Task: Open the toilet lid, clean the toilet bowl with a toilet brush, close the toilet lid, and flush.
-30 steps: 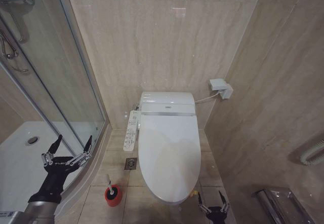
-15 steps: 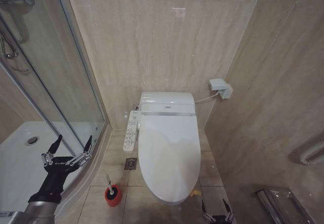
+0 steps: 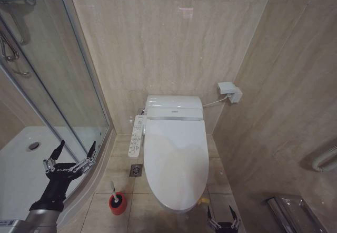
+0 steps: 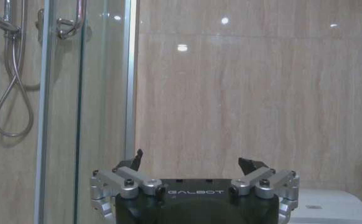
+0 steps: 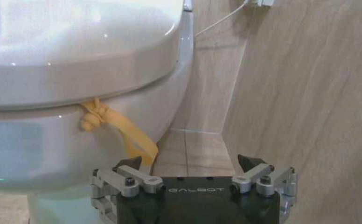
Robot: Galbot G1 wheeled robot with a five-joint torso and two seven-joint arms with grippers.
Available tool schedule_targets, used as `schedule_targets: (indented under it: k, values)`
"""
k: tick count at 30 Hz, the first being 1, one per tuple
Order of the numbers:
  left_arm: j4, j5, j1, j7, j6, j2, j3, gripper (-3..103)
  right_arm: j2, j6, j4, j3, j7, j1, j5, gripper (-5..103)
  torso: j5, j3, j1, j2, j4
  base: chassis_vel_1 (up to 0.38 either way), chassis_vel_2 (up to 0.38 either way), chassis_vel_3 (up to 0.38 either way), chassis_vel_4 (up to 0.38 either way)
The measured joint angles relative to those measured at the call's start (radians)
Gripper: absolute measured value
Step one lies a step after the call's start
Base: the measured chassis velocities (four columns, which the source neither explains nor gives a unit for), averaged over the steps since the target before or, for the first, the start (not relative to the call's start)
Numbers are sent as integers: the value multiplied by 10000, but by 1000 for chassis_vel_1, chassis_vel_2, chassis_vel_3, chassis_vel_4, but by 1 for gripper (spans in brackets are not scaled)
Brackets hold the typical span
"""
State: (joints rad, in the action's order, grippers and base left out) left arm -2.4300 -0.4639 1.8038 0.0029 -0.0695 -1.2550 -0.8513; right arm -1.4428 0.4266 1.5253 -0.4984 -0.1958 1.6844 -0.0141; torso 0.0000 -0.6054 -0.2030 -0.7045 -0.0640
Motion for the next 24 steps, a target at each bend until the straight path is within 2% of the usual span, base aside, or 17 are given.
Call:
schedule_targets:
  k: [15,24]
  values:
    - [0,0,0,0,0,0,0,100,-220,-51,-16,203,-57,-282,-112,100,0,0,0,0,-1,0,0,0,0]
    - [0,0,0,0,0,0,0,100,-92,26,-88,191,-163,-529,-52,100,0,0,0,0,0,0,0,0,0]
